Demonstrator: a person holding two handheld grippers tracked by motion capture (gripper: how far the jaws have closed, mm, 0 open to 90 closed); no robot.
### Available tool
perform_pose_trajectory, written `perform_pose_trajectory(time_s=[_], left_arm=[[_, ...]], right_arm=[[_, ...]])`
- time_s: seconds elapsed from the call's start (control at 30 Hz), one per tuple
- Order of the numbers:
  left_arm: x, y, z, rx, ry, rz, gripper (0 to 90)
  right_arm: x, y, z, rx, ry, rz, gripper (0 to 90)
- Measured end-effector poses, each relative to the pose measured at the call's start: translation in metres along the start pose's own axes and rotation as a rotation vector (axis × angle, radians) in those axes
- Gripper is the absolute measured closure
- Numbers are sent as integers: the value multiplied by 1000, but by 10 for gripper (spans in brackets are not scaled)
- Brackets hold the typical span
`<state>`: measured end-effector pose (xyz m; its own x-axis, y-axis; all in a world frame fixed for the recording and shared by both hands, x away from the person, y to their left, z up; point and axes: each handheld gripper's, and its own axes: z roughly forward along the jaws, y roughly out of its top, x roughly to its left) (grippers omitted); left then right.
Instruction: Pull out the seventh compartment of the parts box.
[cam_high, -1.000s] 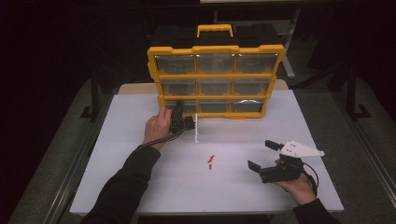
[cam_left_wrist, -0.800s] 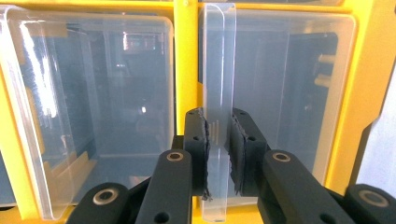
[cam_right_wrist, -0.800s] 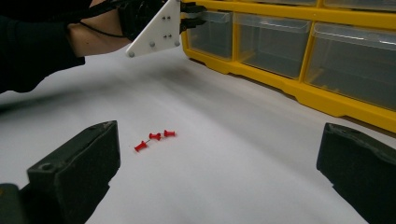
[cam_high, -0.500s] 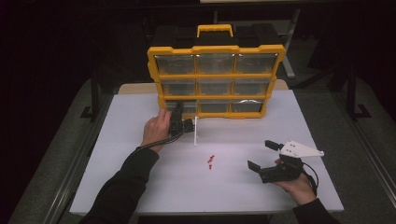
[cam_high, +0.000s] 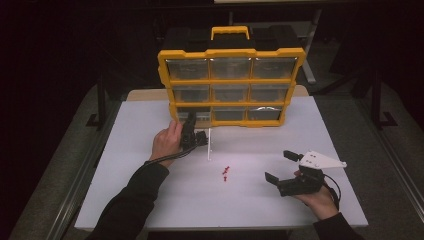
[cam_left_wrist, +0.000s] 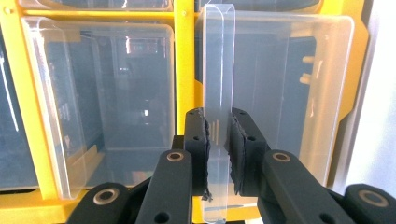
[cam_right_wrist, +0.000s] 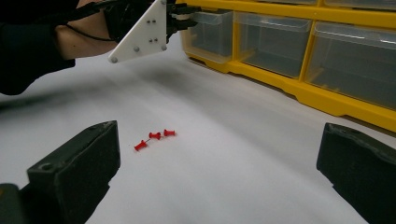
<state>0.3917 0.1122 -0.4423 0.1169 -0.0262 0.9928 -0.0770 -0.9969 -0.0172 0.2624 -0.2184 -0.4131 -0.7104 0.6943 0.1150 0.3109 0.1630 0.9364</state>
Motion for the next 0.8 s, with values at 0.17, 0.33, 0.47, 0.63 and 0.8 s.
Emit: perform_pose_trajectory(time_s=[0.17,0.33,0.47,0.63,0.8], left_arm=[[-1,0,-5,5,1,5,786],[-1,1,-9,8,-1,6,786],[-2,0,-12,1,3,3,786],[-3,0,-16,1,4,6,786],[-5,0,-22,-1,7,7,786]], right_arm=[[0,0,1,3,0,-3,0],[0,0,1,4,-1,-5,0],[0,0,1,3,-2,-3,0],[0,0,1,3,-4,-5,0],[0,-1,1,3,-4,-6,0]])
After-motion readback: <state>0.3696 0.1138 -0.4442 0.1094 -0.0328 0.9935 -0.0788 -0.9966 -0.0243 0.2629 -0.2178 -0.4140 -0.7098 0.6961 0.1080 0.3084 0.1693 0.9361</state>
